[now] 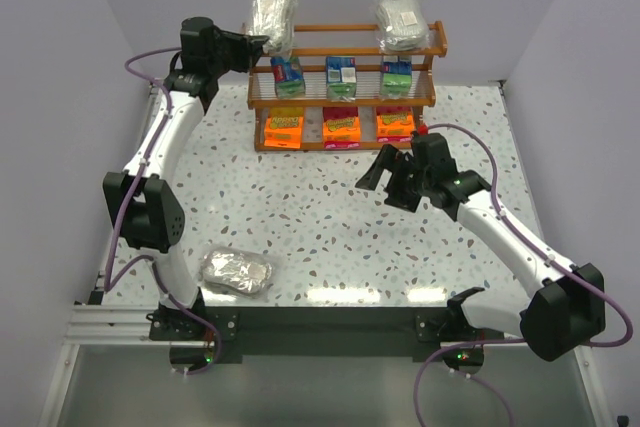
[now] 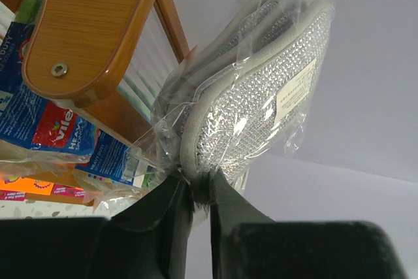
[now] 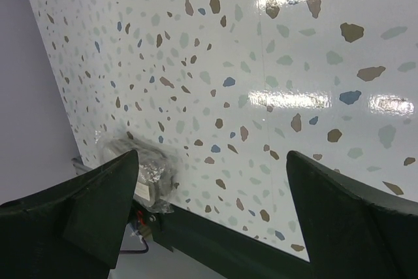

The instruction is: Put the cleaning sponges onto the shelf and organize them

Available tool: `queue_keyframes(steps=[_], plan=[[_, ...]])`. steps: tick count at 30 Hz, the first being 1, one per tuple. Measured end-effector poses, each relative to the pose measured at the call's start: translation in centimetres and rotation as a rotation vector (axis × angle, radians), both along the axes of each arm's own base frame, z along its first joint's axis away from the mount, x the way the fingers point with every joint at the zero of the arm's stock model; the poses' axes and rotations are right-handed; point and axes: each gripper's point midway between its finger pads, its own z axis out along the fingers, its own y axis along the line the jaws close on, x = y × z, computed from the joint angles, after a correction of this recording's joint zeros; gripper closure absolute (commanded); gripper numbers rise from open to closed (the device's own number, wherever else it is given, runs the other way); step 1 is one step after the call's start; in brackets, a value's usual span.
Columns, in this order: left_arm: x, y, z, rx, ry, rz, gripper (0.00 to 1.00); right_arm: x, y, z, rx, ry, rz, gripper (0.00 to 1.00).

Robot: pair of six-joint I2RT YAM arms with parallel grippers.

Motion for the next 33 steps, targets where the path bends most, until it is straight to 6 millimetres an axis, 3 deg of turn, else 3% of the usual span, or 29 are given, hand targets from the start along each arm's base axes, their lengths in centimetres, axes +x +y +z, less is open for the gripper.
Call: queue_keyframes(steps=[18, 27, 33], plan=[[0.3, 0.1, 0.4, -0.021, -0.007, 0.023, 0.56, 0.0, 0.0, -0.3, 0.004, 0.006, -0.006, 0.02], [0.2, 0.0, 2.7, -0.057, -0.078, 0.024, 0.45, 0.0, 0.1, -0.2, 0.007, 0.003, -0.008, 0.02], [-1.0, -0.1, 4.2, -0.077, -0.122, 0.006, 0.44, 0.0, 0.0, -0.4, 0.009, 0.006, -0.011, 0.01]])
